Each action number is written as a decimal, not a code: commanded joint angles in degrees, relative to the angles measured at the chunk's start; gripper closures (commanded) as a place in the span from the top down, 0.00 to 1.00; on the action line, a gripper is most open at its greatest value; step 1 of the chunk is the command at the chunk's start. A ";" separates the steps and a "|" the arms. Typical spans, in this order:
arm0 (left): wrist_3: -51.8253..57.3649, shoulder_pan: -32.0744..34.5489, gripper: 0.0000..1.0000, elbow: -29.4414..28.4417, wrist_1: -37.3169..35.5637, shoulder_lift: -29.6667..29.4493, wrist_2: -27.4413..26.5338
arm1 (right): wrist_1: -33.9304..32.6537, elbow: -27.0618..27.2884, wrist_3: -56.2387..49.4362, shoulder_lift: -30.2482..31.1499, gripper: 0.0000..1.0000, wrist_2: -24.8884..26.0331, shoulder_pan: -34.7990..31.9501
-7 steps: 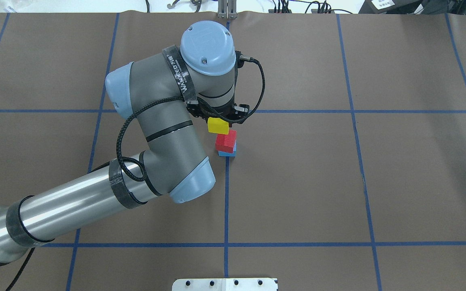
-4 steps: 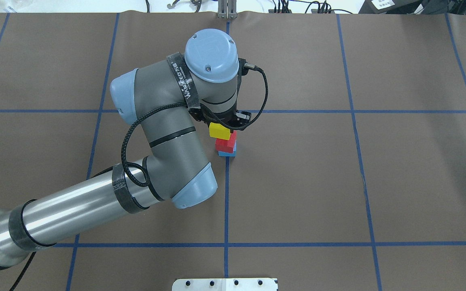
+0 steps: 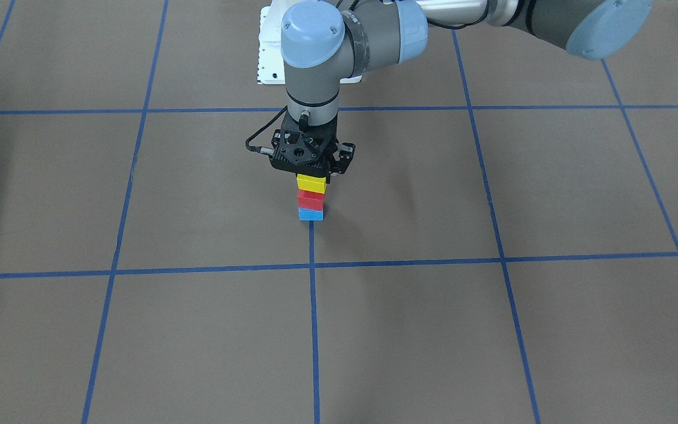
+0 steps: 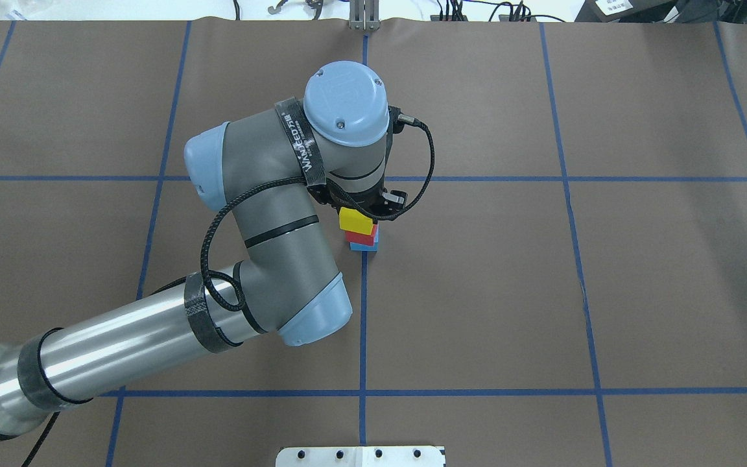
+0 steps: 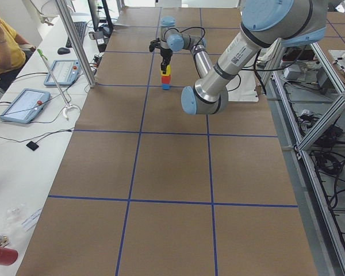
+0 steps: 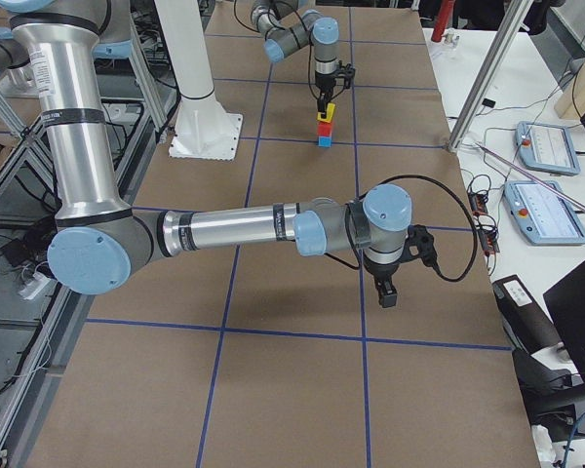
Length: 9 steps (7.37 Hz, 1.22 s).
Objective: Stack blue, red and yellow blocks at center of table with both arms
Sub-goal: 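Lower the yellow cube onto the red cube and open the left gripper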
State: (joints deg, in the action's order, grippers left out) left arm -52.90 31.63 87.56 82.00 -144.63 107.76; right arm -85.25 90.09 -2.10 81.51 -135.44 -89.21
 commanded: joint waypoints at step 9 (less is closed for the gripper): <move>-0.63 -0.07 0.80 -2.21 2.46 -0.21 0.08 | 0.00 0.00 -0.01 0.05 1.00 0.00 0.00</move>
State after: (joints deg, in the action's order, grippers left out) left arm -53.58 31.55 85.50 84.32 -144.92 107.84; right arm -85.25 90.09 -2.11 81.56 -135.44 -89.21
